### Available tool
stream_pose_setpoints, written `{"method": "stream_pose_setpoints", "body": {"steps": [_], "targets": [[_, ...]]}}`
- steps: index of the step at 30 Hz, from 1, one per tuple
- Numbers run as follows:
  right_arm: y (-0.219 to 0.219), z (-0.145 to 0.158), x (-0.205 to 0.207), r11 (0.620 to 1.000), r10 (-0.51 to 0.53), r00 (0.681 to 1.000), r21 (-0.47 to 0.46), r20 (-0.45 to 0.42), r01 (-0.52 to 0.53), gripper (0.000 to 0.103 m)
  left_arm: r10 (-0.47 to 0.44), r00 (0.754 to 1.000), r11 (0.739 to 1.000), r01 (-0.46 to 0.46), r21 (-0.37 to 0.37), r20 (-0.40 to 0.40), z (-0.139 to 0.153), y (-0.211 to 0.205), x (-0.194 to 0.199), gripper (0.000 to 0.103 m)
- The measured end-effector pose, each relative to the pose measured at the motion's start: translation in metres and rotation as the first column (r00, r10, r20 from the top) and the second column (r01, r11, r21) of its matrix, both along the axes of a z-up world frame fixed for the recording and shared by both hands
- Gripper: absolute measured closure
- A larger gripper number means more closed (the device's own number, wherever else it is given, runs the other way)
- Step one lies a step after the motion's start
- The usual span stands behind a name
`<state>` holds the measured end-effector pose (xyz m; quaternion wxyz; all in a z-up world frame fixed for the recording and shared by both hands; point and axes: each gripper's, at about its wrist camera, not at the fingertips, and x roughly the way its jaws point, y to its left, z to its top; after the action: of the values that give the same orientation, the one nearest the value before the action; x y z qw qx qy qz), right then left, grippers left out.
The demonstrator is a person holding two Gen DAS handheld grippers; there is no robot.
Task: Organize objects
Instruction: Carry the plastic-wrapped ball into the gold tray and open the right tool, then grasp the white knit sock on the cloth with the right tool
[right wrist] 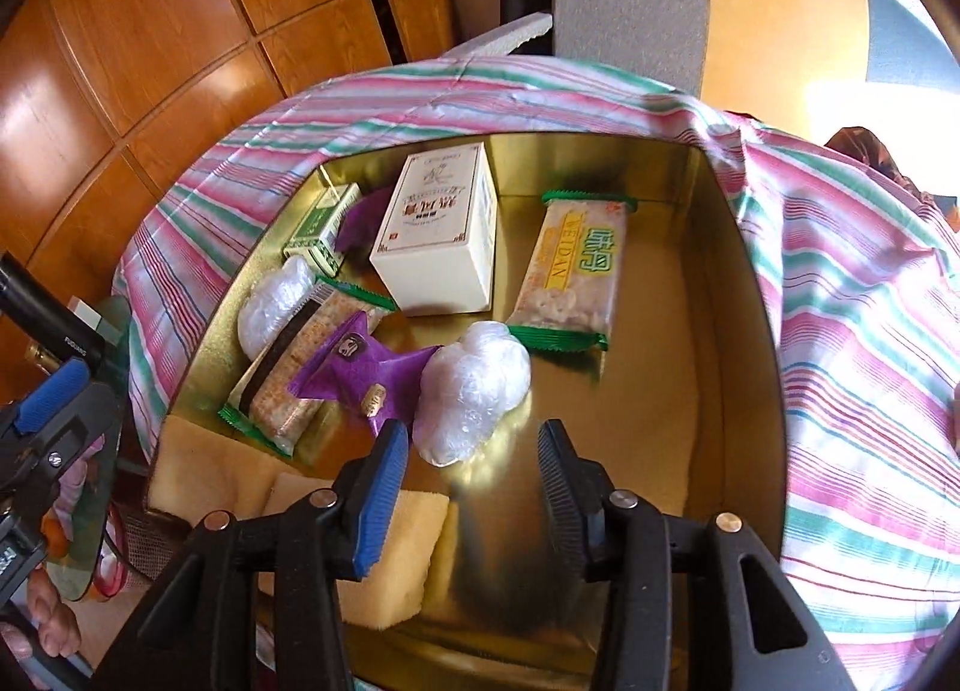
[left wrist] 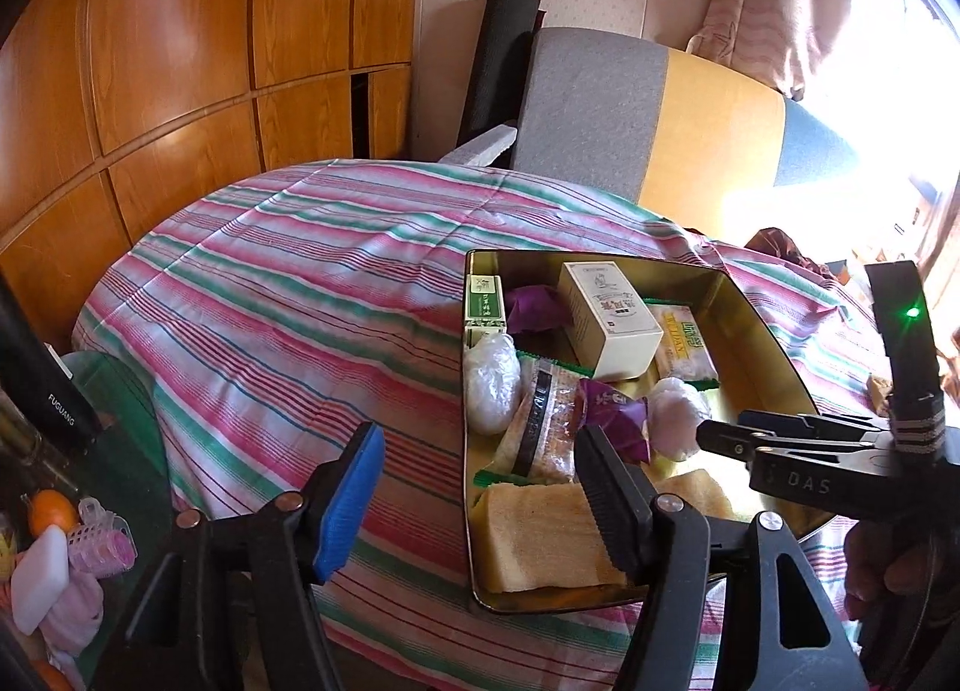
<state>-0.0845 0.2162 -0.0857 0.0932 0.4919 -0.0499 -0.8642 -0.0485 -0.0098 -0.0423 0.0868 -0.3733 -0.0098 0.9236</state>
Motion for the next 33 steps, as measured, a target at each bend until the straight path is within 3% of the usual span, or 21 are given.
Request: {"method": "stream_pose_setpoints", "body": {"steps": [6,12,21,24,25,27,31,33], "targets": [[0.021,0.022,0.023,0.999,-0.044,0.998,-0.015,-0.055,0.043,0.050,-0.030,0.999,0.999,0.030,-0.011,-0.015,0.006,0.011,0.007,0.035],[0.058,0.041,0.051,0.994,-0.110,0.989,-0.011,-0.099,0.109,0.050,-0.078,0.997,0.997,0.078,-0.027,-0.026,0.011,0.028,0.014,0.033],[0.161,0.048,0.097,0.952,-0.304,0.949,0.019,-0.084,0.306,0.050,-0.199,0.979,0.979,0.197,-0.054,-0.030,0.017,0.071,0.025,0.030],[0.215,0.052,0.121,0.911,-0.408,0.910,0.031,-0.066,0.411,0.050,-0.251,0.967,0.967,0.249,-0.052,-0.033,0.019,0.090,0.027,0.028],[0.233,0.054,0.130,0.892,-0.447,0.892,0.036,-0.060,0.450,0.045,-0.270,0.962,0.962,0.268,-0.051,-0.033,0.020,0.096,0.028,0.028],[0.271,0.056,0.151,0.845,-0.530,0.847,0.061,-0.042,0.532,0.036,-0.305,0.952,0.951,0.303,-0.055,-0.030,0.019,0.110,0.030,0.028],[0.334,0.050,0.187,0.745,-0.664,0.748,0.110,0.018,0.658,0.034,-0.374,0.927,0.926,0.373,-0.056,-0.015,0.017,0.139,0.035,0.028],[0.356,0.039,0.198,0.715,-0.696,0.715,0.144,0.062,0.684,0.033,-0.408,0.913,0.912,0.407,-0.060,-0.011,0.017,0.153,0.039,0.028]]}}
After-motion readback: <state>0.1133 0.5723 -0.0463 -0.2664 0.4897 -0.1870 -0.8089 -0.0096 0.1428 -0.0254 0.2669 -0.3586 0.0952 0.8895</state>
